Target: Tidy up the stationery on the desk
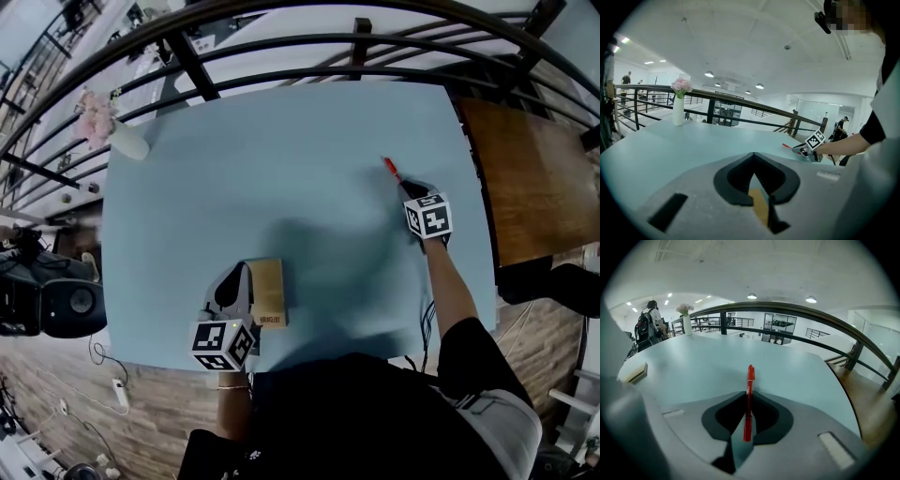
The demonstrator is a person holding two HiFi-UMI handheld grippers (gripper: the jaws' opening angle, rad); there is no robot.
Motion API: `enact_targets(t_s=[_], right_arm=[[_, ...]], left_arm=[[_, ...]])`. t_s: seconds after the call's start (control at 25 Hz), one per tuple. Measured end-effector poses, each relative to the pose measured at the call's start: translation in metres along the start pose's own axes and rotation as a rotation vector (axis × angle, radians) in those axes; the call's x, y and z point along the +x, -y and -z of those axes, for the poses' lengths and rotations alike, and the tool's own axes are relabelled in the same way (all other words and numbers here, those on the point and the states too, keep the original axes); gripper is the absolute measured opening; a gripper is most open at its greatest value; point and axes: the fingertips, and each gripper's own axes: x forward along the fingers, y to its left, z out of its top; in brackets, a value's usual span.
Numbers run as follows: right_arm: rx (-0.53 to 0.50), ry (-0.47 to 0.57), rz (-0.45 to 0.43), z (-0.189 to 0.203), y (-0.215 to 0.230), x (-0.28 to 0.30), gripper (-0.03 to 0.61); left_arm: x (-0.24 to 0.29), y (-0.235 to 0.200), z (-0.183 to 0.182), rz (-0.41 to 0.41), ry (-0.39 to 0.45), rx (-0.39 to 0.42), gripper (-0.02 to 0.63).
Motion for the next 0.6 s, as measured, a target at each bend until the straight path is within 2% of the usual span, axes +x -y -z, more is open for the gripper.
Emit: enact_targets(t_s=[0.32,0.6], right_arm=[[0.007,0.044,-0.017,-0.004,-0.022,-0.019,0.051],[0.010,0.038,-0.032,0.000,-0.050,-0.028,0.051]], left_arm=[[-0.026,0.001,0.004,-0.037,0.034,-0.006,-0.003],[-0.048,-0.008,0.002,-0.058,0.061,-0.009,-0.003]])
